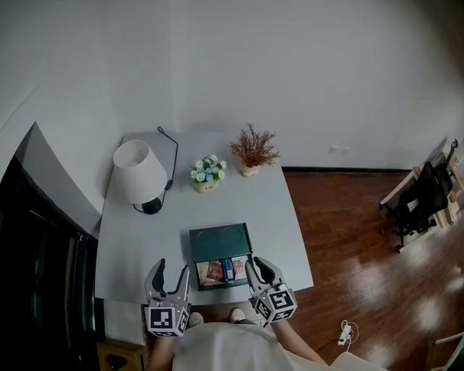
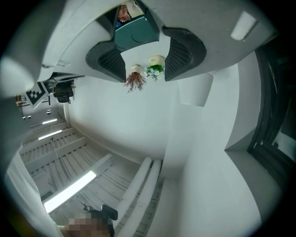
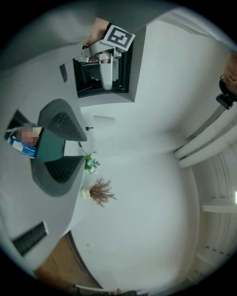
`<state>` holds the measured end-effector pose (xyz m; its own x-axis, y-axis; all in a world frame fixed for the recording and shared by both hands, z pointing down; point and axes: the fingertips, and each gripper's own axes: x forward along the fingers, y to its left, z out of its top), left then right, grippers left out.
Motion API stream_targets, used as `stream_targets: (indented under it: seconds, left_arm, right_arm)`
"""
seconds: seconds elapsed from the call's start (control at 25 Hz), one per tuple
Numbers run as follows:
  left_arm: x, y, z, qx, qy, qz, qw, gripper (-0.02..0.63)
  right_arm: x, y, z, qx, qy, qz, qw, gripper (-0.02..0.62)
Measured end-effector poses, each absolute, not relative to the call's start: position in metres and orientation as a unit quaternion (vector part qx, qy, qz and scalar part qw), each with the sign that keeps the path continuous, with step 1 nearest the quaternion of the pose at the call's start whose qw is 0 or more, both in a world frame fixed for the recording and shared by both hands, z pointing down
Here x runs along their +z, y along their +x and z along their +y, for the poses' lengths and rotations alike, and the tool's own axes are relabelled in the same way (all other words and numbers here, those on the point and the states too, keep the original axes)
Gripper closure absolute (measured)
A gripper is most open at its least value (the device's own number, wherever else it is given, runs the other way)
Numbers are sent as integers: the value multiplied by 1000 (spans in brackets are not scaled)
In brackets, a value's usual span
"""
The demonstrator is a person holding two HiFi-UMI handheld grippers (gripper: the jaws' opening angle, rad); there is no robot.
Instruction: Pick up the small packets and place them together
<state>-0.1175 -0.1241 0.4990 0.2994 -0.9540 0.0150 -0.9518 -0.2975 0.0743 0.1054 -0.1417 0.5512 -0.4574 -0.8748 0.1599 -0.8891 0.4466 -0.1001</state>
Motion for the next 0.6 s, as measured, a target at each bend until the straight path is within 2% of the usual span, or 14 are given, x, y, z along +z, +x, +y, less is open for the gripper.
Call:
stream_targets:
  seconds: [0.24, 0.28, 0.32, 0.36, 0.4, 0.44, 0.48, 0.6]
  left_arm:
    - [480, -115, -123, -28, 804, -594, 13, 356]
    - [478, -115, -123, -28, 803, -595, 11, 356]
    - [476, -116, -123, -29, 803, -596, 10, 356]
    - [475, -116, -123, -29, 802, -597, 8, 356]
    - [474, -117, -123, -30, 801, -598, 7, 357]
    - [472, -118, -123, -31, 801, -598, 5, 357]
    - [472, -118, -123, -30, 800, -599, 3, 357]
    - [474, -119, -123, -26, 798, -602, 0, 357]
  right_arm:
    - [490, 104, -154, 18, 516, -857, 4, 482]
    - [484, 104, -155, 11, 515, -857, -4, 462]
    - [478, 104, -155, 4, 514, -858, -14, 353]
    - [472, 105, -155, -4, 516, -856, -26, 293]
    - [467, 107, -155, -13, 520, -853, -38, 290]
    - [464, 109, -154, -21, 523, -851, -46, 228]
    - [464, 109, -154, -24, 525, -849, -48, 120]
    - [474, 105, -155, -19, 521, -853, -28, 115]
